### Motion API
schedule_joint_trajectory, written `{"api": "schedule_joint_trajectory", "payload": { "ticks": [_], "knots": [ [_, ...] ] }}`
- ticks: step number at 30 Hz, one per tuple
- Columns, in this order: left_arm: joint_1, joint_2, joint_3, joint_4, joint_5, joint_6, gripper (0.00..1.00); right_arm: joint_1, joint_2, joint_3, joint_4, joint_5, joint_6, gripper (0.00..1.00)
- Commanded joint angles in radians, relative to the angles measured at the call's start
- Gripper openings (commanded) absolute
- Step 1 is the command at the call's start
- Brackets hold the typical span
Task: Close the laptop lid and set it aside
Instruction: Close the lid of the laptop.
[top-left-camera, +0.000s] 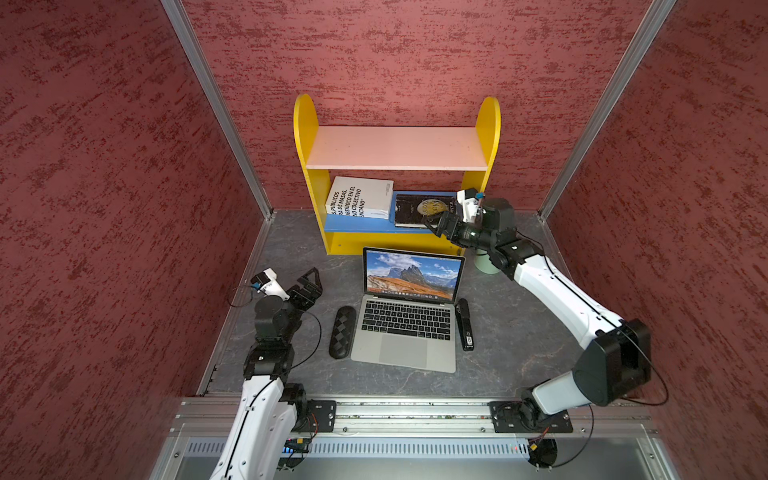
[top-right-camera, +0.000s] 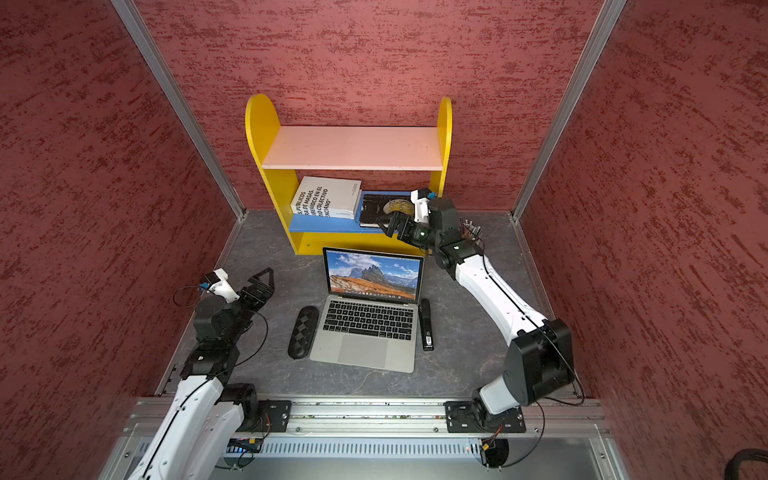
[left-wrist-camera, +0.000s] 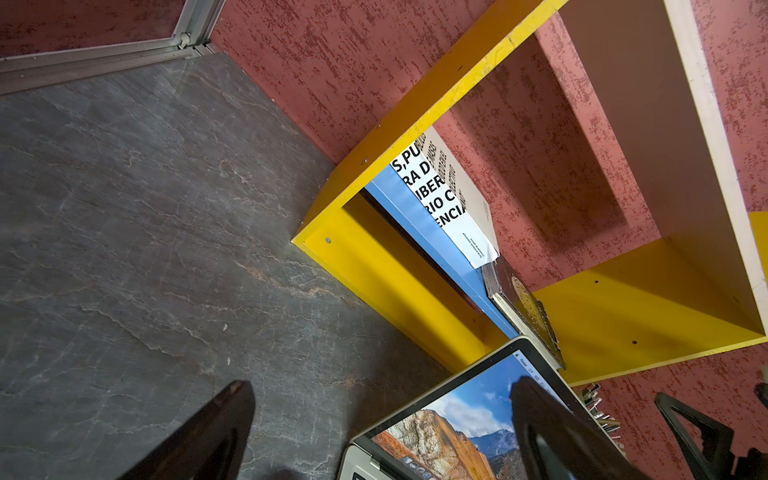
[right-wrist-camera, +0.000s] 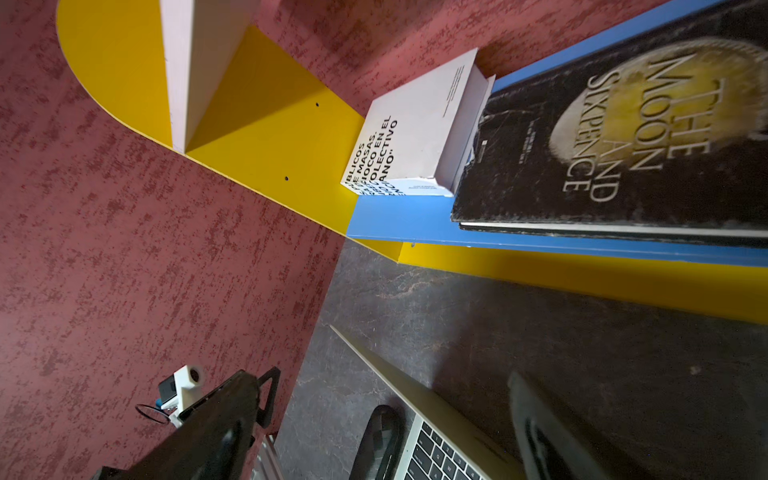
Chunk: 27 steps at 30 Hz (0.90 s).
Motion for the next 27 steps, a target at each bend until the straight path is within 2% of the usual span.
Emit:
{"api": "schedule_joint_trajectory", "payload": {
  "ticks": [1,27],
  "knots": [
    [0.016,-0.009,-0.011,-0.014,0.017,0.003,1.0,0.03,0.064,0.083,-0.118,0.007,-0.04,0.99],
    [0.051,-0.015,-0.027,-0.005,0.065,-0.026,1.0,0.105,0.366,0.465,-0.552,0.03,-0.197,0.98]
  ]
}}
